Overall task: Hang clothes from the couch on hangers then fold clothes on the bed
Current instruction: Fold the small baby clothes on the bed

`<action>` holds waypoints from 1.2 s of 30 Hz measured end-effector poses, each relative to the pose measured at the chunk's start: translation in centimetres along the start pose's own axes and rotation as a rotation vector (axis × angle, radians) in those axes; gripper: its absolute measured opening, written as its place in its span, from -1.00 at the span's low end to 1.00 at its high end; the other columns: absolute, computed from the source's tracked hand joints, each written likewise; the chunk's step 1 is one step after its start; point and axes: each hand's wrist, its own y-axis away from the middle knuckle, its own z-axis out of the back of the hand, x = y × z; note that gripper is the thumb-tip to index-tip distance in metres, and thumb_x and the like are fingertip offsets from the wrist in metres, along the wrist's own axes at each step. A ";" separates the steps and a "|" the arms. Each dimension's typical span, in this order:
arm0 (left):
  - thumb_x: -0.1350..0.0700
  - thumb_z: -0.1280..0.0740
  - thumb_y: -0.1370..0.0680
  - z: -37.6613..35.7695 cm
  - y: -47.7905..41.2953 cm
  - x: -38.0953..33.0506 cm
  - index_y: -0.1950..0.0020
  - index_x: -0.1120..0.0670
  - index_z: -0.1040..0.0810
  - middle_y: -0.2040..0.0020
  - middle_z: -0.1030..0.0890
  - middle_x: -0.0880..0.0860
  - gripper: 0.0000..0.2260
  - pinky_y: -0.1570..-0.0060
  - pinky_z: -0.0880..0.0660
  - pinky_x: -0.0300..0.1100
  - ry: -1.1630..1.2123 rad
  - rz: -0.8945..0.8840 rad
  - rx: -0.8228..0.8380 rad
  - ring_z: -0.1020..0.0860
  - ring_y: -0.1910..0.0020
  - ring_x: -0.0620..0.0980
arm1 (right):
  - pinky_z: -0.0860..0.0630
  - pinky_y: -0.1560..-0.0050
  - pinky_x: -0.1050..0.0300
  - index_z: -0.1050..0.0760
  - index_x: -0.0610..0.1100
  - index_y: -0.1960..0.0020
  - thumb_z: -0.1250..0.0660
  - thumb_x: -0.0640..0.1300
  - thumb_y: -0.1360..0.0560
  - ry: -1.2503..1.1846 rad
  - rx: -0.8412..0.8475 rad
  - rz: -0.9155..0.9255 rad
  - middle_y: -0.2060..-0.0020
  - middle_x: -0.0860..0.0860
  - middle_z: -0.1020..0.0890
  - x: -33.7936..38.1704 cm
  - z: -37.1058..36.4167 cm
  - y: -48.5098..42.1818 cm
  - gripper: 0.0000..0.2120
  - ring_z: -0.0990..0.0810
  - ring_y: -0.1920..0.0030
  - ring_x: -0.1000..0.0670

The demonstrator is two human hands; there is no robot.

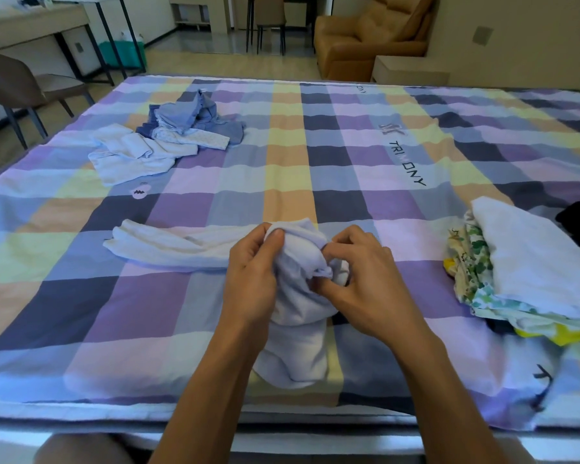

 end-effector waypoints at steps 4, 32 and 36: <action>0.08 -0.19 -0.65 0.2 0.1 -0.1 0.13 0.16 -0.49 0.23 -0.55 -0.01 -0.77 0.11 -0.48 -0.22 -0.037 -0.067 0.029 -0.51 0.17 -0.13 | -0.34 0.19 0.21 -0.51 0.08 0.26 -0.42 0.14 -0.42 -0.345 0.046 -0.024 0.21 0.09 -0.49 0.1 0.3 0.4 -0.81 -0.47 0.21 0.11; -0.06 -0.35 -0.62 -0.9 1.4 -2.1 0.00 -0.01 -0.54 0.12 -0.57 -0.10 -0.86 0.13 -0.45 -0.29 -0.624 -0.385 0.218 -0.55 0.09 -0.06 | -0.35 0.27 0.30 -0.36 -0.32 0.23 -0.21 -0.25 -0.57 -0.820 -0.190 -0.071 0.38 -0.05 -0.39 -0.1 1.9 0.0 -0.77 -0.36 0.32 0.12; -0.15 -0.40 -0.56 -1.5 1.4 -1.6 -0.01 -0.03 -0.58 0.17 -0.61 -0.11 -0.79 0.17 -0.50 -0.34 -0.673 -0.268 0.256 -0.57 0.15 -0.12 | -0.37 0.26 0.34 -0.37 -0.22 0.25 -0.20 -0.22 -0.58 -0.783 -0.195 -0.057 0.39 0.09 -0.44 0.3 1.5 0.3 -0.77 -0.39 0.32 0.17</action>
